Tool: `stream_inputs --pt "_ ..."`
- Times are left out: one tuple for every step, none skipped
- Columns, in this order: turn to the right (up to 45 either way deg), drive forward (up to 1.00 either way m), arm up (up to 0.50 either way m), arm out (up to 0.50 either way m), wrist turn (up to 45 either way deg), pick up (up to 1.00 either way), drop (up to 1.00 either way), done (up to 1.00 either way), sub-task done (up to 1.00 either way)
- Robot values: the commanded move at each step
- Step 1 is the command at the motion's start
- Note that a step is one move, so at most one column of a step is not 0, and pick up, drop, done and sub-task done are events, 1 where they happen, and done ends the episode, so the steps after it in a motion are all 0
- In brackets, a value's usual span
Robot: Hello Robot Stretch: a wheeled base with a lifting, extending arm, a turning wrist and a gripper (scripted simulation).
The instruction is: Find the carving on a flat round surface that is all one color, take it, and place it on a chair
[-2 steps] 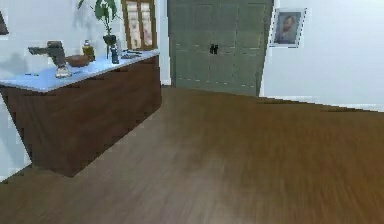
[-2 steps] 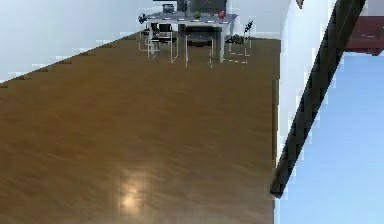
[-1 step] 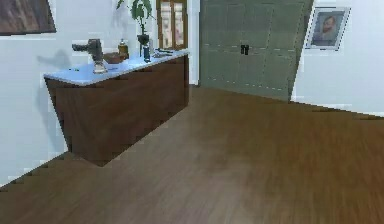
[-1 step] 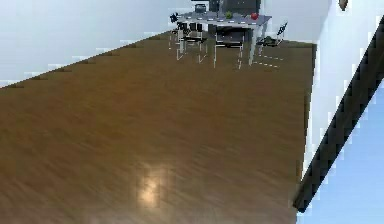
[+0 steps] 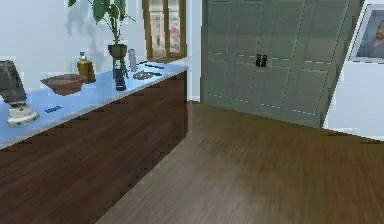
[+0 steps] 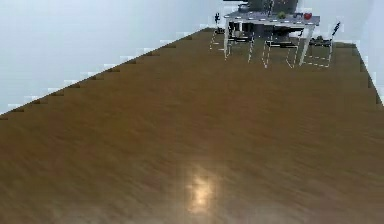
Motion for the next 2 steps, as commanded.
stream_inputs --pt "-3.0 0.00 0.00 0.00 0.0 0.00 0.00 0.00 0.00" --pt "0.0 0.90 0.00 0.00 0.0 0.00 0.00 0.00 0.00"
